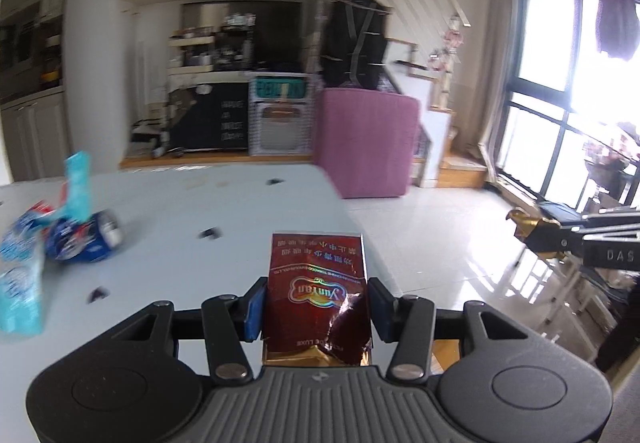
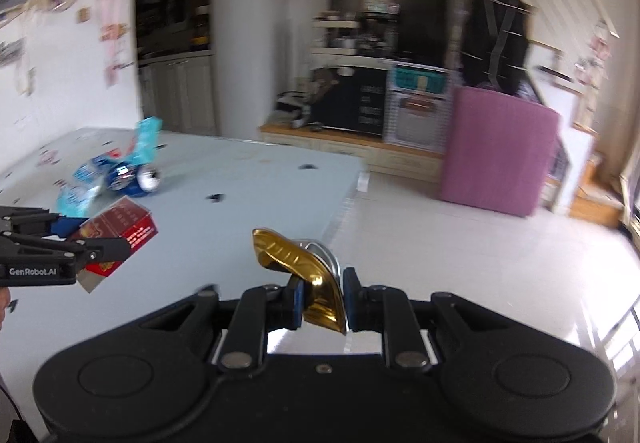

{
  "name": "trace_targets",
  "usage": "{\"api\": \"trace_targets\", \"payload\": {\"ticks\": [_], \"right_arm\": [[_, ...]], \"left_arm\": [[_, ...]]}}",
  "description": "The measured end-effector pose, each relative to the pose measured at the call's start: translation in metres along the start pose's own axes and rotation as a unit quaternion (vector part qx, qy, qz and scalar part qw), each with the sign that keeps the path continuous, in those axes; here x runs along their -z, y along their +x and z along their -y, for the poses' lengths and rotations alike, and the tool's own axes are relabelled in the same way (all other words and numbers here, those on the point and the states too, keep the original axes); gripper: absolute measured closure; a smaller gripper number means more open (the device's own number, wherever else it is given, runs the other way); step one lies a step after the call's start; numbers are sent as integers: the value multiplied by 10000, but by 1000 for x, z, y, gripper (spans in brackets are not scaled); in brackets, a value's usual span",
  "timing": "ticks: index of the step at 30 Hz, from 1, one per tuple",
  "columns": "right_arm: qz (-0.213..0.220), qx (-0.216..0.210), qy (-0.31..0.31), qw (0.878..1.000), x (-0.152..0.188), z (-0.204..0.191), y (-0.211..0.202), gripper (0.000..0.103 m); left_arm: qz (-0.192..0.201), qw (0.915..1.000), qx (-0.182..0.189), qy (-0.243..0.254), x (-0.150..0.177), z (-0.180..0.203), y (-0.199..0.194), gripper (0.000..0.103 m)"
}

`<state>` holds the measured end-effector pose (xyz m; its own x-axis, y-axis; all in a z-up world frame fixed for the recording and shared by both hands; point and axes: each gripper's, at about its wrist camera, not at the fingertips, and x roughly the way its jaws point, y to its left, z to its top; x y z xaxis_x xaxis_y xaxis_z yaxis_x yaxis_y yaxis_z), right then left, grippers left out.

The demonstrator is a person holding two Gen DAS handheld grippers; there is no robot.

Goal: Collect trash
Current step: 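Carry the red packet and gold wrapper with both tools over the trash bin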

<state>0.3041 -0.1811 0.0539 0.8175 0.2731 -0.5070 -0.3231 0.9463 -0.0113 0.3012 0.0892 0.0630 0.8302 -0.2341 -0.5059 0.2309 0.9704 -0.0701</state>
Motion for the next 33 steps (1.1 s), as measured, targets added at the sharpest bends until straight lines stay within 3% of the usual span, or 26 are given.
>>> {"api": "trace_targets", "payload": {"ticks": [8, 14, 19, 24, 33], "right_arm": [[9, 812, 614, 9948, 27, 69, -33, 83], [-125, 1143, 825, 9899, 37, 107, -42, 83], [-225, 1211, 1011, 9872, 47, 142, -35, 83], [-450, 1153, 1009, 9872, 56, 171, -9, 83], [-1123, 569, 386, 9913, 74, 207, 76, 83]], "left_arm": [[102, 9960, 854, 235, -22, 70, 32, 52], [-76, 9925, 1154, 394, -34, 116, 63, 52], [-247, 9908, 1231, 514, -34, 149, 96, 52], [-511, 9906, 1231, 310, -18, 161, 136, 52], [-1296, 9836, 1247, 121, 9, 174, 218, 52]]}}
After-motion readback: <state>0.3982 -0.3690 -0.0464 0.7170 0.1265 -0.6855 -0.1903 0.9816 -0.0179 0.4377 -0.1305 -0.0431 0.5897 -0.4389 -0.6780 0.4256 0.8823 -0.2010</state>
